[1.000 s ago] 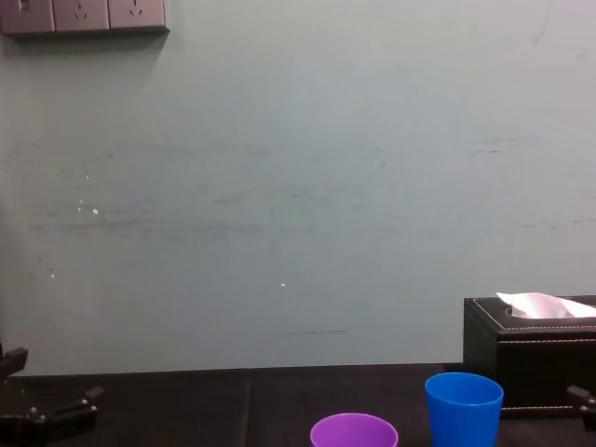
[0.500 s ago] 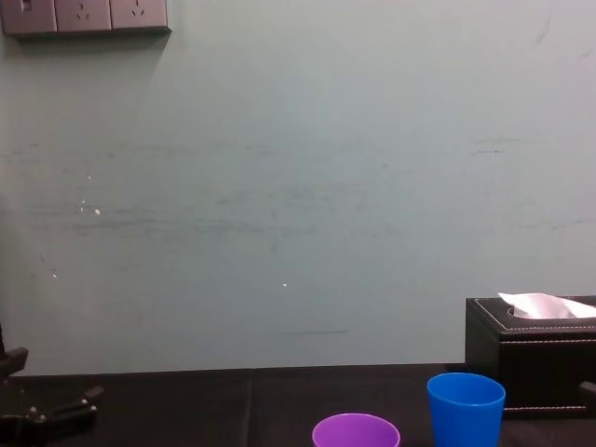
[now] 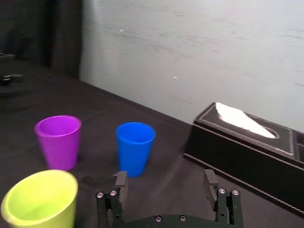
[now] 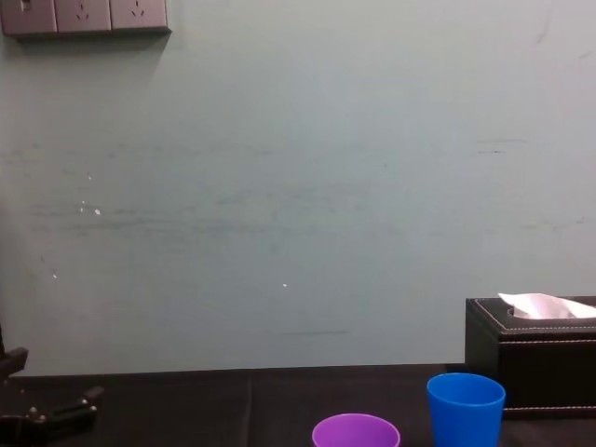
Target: Stack the three plastic cups sequentially using one hand.
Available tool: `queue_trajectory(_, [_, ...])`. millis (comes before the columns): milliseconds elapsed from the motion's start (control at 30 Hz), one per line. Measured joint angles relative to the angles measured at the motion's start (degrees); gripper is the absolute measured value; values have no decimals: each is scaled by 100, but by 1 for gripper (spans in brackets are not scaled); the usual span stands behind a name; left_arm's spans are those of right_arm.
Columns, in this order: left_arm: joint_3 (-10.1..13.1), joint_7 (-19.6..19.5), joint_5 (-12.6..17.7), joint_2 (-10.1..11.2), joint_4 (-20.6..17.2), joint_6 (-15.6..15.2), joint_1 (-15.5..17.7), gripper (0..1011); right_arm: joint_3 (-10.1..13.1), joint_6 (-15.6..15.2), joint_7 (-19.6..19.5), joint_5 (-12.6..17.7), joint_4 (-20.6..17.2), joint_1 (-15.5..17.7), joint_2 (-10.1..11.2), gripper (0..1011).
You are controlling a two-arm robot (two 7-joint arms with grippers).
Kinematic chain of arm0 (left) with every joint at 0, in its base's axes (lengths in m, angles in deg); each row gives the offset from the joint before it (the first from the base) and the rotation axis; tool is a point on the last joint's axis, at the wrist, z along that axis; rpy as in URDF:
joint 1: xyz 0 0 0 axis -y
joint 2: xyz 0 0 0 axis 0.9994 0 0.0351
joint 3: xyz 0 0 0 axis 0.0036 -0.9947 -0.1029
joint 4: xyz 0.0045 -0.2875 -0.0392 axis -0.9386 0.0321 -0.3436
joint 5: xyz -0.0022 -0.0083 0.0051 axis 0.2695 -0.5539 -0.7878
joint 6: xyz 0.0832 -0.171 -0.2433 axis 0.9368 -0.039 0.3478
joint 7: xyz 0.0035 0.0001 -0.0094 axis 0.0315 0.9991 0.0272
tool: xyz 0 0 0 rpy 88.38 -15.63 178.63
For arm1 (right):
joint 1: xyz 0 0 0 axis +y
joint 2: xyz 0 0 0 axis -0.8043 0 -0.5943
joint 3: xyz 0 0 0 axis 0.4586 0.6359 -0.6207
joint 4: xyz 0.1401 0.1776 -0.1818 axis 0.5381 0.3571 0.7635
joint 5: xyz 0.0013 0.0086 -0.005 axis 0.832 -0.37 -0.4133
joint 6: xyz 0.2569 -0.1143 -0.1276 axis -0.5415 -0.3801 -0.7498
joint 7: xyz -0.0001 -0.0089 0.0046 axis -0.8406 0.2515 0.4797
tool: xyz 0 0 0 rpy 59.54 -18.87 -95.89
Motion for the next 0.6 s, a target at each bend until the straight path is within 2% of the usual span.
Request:
queue_trajectory(267, [0,0,0,0,0,0,0,1010,108,248,476,22,-159,381,209,1003])
queue_trajectory(600, [0,0,0,0,0,0,0,1010,175,432,877,10,-317,700,317,1003])
